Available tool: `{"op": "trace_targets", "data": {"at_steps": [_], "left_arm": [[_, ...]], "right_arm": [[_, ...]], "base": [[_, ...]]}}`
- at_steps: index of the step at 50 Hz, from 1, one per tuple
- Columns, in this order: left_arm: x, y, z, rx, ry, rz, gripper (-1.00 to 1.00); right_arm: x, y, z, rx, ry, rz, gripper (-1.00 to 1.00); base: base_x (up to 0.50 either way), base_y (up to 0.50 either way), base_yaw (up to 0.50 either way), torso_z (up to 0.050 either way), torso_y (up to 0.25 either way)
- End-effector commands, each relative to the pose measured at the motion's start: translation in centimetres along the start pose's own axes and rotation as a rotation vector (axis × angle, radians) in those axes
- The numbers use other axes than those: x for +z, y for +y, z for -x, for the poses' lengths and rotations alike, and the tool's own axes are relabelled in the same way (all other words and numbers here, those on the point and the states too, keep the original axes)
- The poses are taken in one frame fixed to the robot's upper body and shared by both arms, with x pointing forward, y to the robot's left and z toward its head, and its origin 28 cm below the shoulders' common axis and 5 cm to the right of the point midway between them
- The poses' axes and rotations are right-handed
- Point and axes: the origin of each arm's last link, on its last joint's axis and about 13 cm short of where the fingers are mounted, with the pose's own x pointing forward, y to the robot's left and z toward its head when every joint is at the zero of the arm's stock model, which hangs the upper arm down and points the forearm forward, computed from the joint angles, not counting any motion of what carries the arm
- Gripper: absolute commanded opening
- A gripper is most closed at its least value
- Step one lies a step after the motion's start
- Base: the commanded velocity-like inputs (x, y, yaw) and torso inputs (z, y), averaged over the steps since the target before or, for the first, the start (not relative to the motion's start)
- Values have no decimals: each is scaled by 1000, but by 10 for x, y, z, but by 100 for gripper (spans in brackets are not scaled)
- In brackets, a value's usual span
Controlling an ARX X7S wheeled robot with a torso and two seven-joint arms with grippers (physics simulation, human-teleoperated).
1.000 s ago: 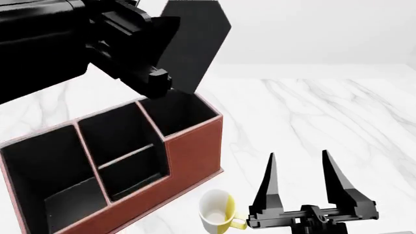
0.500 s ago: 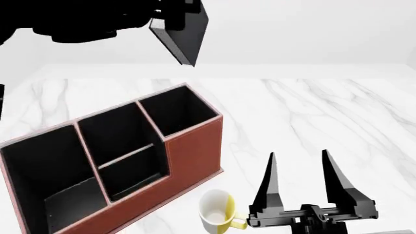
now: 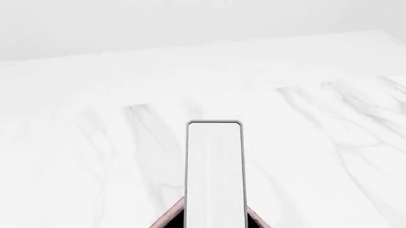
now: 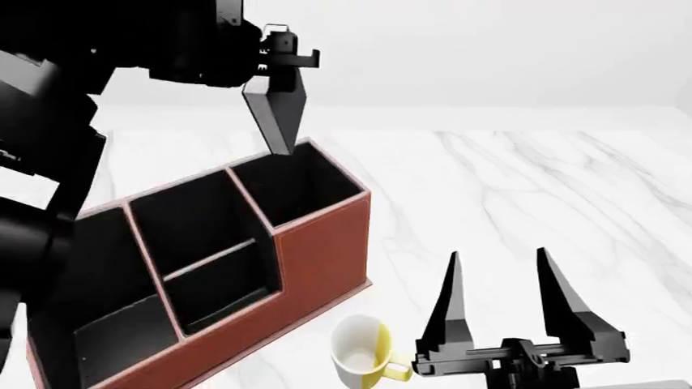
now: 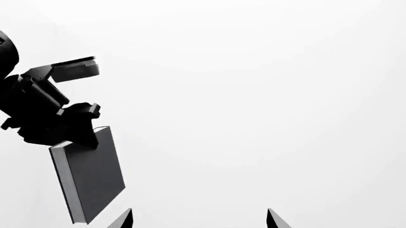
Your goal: Pick up the book and place it in the right compartment of the caddy.
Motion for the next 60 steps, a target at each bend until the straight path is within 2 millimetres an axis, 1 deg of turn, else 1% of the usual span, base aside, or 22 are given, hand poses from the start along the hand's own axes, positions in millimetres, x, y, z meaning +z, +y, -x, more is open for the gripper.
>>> {"op": "trace_targets", "data": {"at_steps": [1, 3, 12, 22, 31, 44, 60], "left_arm": [[3, -6, -4, 28, 49, 14, -100], [5, -7, -3, 18, 53, 36, -100], [5, -15, -1, 2, 57, 35, -100], [6, -17, 1, 9, 59, 19, -100], [2, -16, -1, 40, 90, 6, -100], [-7, -26, 1, -38, 108, -57, -100], [-10, -25, -2, -16, 106, -73, -100]], "right_arm": [[0, -1, -1, 7, -12, 13, 100], [0, 0, -1, 10, -10, 13, 100], [0, 0, -1, 12, -8, 11, 100], [-2, 0, -1, 13, -5, 11, 100], [-2, 0, 0, 15, -4, 13, 100], [-2, 0, 0, 16, -4, 13, 100], [-3, 0, -1, 15, -1, 16, 100]], "base": [[0, 0, 0, 0, 0], [0, 0, 0, 0, 0], [0, 0, 0, 0, 2], [0, 0, 0, 0, 1], [0, 0, 0, 2, 1], [0, 0, 0, 0, 2], [0, 0, 0, 0, 1]]}}
